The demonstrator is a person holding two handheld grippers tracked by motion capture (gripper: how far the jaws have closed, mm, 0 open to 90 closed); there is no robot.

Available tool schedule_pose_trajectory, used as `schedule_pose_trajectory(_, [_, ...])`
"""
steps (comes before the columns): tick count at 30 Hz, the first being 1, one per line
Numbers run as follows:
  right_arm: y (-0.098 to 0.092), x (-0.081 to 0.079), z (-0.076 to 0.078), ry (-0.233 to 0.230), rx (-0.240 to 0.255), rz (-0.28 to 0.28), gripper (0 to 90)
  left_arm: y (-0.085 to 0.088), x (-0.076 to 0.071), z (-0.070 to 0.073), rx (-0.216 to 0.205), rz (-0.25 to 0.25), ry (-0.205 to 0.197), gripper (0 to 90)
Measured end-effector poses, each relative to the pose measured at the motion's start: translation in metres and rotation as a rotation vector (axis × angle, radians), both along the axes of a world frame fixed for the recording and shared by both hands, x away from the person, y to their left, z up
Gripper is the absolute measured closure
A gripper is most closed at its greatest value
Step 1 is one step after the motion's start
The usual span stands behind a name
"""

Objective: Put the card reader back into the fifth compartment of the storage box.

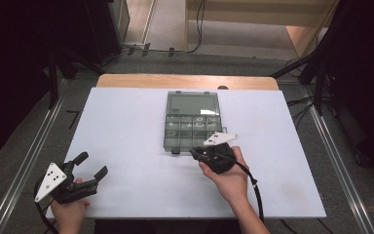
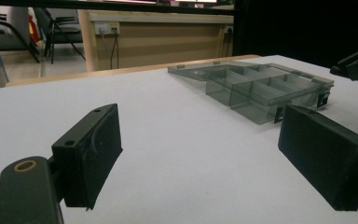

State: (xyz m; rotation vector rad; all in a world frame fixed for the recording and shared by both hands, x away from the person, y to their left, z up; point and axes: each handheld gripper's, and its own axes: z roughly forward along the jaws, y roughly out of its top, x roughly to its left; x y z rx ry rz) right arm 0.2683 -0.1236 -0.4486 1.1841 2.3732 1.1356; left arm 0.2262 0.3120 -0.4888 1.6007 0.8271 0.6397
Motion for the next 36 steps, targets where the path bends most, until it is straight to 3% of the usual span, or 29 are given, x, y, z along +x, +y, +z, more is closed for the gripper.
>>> schedule_pose_trajectory(36, [0.009, 0.024, 0.017, -0.011, 0.015, 0.015, 71.2, 0.0, 0.0, 0.0, -0.001, 0.0, 0.001, 13.9])
